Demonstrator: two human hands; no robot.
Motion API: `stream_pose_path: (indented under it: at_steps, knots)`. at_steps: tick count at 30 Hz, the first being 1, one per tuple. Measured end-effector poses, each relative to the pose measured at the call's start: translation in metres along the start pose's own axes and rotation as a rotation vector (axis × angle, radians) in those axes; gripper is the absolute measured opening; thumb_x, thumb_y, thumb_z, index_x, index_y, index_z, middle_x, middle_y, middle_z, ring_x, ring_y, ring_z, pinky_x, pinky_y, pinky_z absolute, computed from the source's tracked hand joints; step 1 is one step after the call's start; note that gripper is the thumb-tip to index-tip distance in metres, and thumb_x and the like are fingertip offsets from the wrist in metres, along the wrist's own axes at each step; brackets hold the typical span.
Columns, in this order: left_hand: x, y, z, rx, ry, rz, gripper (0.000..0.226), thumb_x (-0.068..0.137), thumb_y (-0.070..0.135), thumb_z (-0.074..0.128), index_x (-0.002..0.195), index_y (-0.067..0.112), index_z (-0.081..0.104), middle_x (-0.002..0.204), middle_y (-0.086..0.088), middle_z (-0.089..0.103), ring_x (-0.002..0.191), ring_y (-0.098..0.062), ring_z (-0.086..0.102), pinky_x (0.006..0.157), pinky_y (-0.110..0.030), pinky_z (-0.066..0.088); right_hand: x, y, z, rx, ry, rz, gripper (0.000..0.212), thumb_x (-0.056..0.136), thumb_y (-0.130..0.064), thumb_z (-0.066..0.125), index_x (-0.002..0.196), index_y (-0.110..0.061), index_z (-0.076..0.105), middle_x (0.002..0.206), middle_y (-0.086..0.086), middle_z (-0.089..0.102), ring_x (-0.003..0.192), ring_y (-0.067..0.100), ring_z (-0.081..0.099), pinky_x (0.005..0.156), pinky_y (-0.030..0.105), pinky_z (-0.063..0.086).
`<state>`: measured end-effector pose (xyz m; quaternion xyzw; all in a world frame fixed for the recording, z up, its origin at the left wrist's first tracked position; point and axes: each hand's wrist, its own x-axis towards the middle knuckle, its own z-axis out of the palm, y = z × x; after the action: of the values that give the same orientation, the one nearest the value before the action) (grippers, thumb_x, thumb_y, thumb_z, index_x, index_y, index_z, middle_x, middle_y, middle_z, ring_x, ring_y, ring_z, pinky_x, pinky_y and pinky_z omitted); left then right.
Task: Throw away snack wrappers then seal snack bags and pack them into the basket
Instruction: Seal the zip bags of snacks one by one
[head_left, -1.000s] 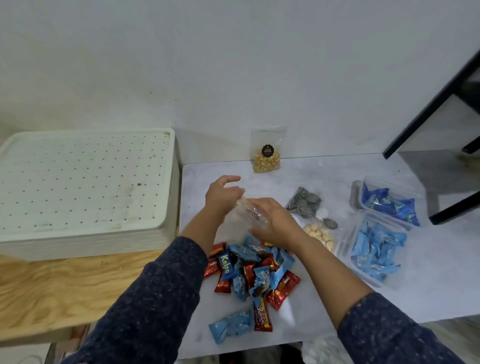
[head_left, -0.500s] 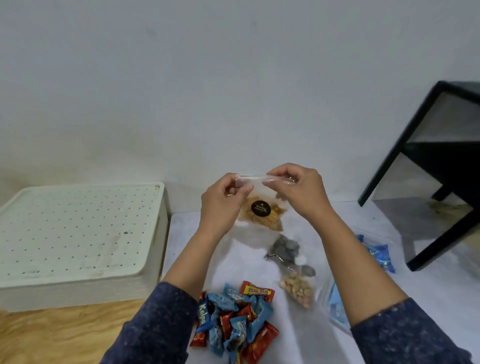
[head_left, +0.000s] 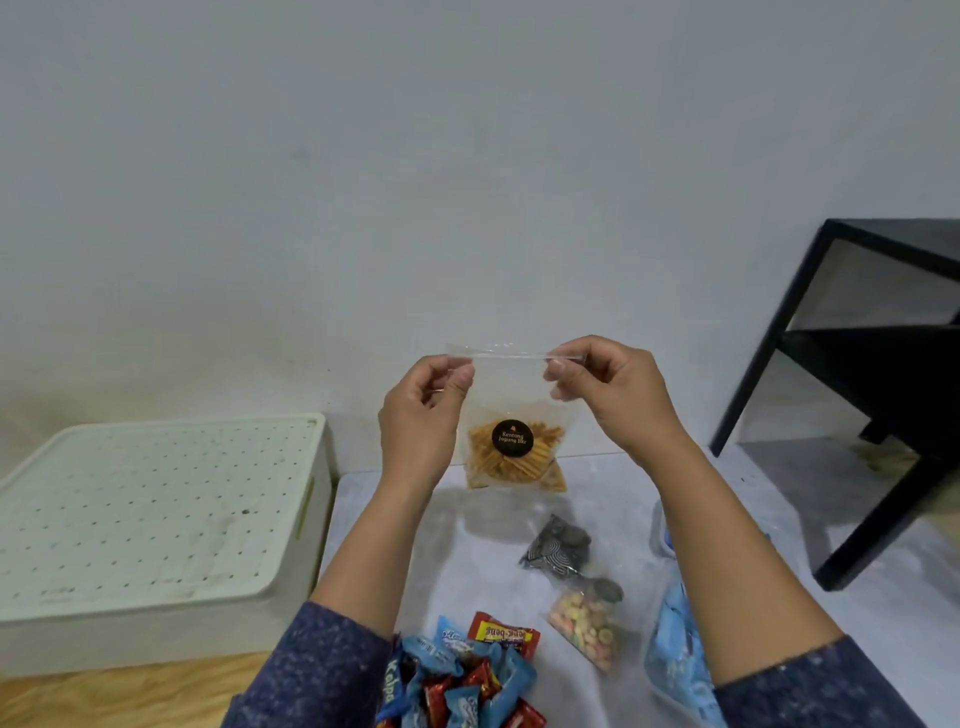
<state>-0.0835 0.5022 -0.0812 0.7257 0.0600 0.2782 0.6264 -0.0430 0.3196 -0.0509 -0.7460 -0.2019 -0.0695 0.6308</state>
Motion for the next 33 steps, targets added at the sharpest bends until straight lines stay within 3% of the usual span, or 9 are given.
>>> stream_pose_path:
  at_steps: [7,11,15,18,23,28,33]
  knots:
    - [-0.009,0.005,0.002,-0.045,0.021,0.021,0.008,0.086,0.033,0.064,0.079,0.036,0.068,0.072,0.025,0.064,0.065,-0.001,0.048,0.068,-0.019,0.044,-0.010,0.000,-0.003,0.085,-0.002,0.031,0.014,0.090,-0.003,0.056,0.083,-0.015,0.061,0.071,-0.003,0.071,0.062,0.010,0.067,0.066,0.021,0.056]
    - [-0.015,0.004,0.003,-0.067,0.006,0.036,0.009,0.086,0.031,0.065,0.080,0.037,0.068,0.077,0.023,0.064,0.069,-0.002,0.050,0.072,-0.020,0.046,-0.014,0.002,-0.004,0.021,0.029,0.015,0.015,0.090,-0.007,0.058,0.081,-0.020,0.060,0.078,-0.009,0.071,0.075,0.004,0.065,0.071,0.023,0.052]
    - [-0.021,0.005,0.003,-0.060,0.013,0.044,0.011,0.086,0.033,0.065,0.077,0.038,0.066,0.079,0.022,0.064,0.067,0.002,0.049,0.073,-0.019,0.044,-0.017,0.002,-0.008,-0.015,0.069,-0.008,0.021,0.084,-0.013,0.066,0.070,-0.028,0.062,0.080,-0.008,0.066,0.076,-0.002,0.057,0.066,0.009,0.045]
    - [-0.022,0.007,0.003,-0.094,0.026,0.048,0.013,0.085,0.029,0.066,0.074,0.036,0.066,0.077,0.019,0.064,0.071,-0.002,0.051,0.073,-0.021,0.044,-0.019,0.001,-0.007,-0.005,0.082,-0.007,0.020,0.084,-0.014,0.067,0.070,-0.026,0.061,0.081,-0.007,0.064,0.074,-0.006,0.057,0.064,0.006,0.044]
    - [-0.023,0.009,0.000,-0.111,0.035,0.060,0.016,0.086,0.026,0.065,0.073,0.035,0.065,0.078,0.015,0.063,0.078,-0.006,0.054,0.075,-0.023,0.045,-0.024,-0.002,-0.003,0.075,-0.009,0.021,0.013,0.085,-0.012,0.065,0.078,-0.023,0.065,0.081,0.000,0.071,0.077,0.008,0.064,0.066,0.019,0.050]
    - [-0.027,0.008,-0.001,-0.075,-0.057,0.019,0.012,0.084,0.030,0.067,0.074,0.036,0.068,0.078,0.017,0.066,0.078,-0.002,0.055,0.074,-0.022,0.046,-0.024,-0.003,0.001,0.041,0.009,0.027,0.016,0.085,-0.003,0.063,0.077,-0.016,0.065,0.073,-0.004,0.070,0.067,0.003,0.063,0.059,0.017,0.050]
    - [-0.025,0.009,-0.001,-0.018,-0.043,0.007,0.014,0.083,0.026,0.069,0.072,0.035,0.069,0.080,-0.001,0.067,0.070,-0.001,0.054,0.068,-0.028,0.046,-0.024,-0.005,0.005,0.091,-0.088,0.073,0.010,0.083,-0.007,0.067,0.078,-0.015,0.068,0.078,0.006,0.073,0.068,0.008,0.066,0.061,0.019,0.053]
